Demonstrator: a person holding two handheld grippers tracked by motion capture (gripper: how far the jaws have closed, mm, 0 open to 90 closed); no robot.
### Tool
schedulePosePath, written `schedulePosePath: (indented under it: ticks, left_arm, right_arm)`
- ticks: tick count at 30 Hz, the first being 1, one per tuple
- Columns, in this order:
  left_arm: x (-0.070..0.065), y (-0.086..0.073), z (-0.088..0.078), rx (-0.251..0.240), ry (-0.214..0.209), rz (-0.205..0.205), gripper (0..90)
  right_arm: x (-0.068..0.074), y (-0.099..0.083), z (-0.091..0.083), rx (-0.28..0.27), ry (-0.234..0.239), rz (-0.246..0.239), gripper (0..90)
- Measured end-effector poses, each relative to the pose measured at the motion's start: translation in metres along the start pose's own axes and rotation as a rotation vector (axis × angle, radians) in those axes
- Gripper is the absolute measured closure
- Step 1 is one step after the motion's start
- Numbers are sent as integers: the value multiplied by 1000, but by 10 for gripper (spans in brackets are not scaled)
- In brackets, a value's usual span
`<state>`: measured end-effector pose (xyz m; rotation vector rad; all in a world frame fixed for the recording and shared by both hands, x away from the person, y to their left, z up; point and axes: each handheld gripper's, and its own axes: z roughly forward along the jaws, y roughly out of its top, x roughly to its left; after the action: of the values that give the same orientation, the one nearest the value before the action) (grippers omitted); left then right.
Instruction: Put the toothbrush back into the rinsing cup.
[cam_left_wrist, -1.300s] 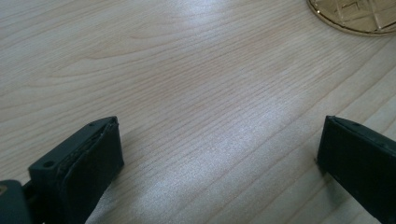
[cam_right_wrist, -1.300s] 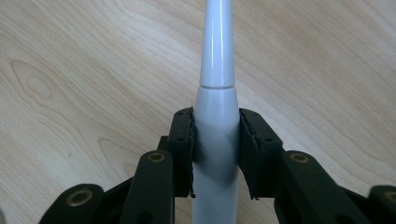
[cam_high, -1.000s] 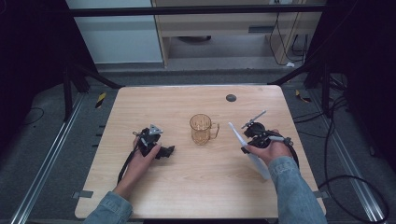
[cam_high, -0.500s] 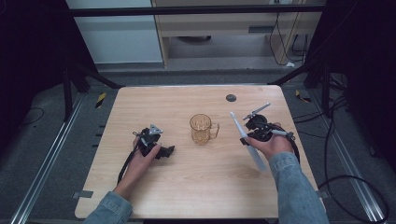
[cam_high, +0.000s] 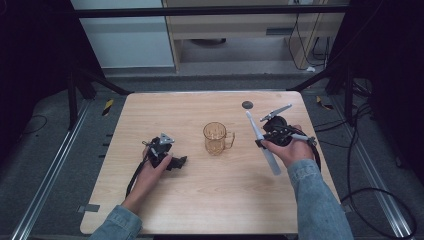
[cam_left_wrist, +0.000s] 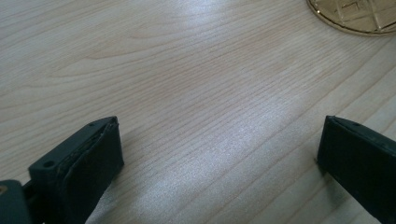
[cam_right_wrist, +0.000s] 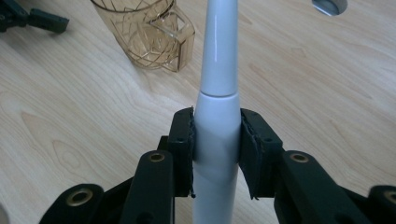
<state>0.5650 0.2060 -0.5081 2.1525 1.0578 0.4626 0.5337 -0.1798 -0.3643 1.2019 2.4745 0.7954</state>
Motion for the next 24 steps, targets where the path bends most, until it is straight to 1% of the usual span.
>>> schedulePosePath:
  ticks: [6,11,13,18,23,24]
  left_arm:
    - [0,0,0,0,0,3,0]
    - [0,0,0,0,0,3,0]
    - [0,0,0,0,0,3,0]
    - [0,0,0,0,1,3,0]
    - [0,0,0,0,0,4,0]
    - [0,0,0,0,0,3,0]
  right_arm:
    - [1,6,-4,-28,-6,-1,675]
    - [1,10,-3,-49,-8,-1,675]
    - [2,11,-2,-57,-7,7,675]
    - [1,15,-2,-66,-9,3,675]
    - [4,21,-5,-81,-16,-5,675]
    - [5,25,-6,-92,-15,-5,675]
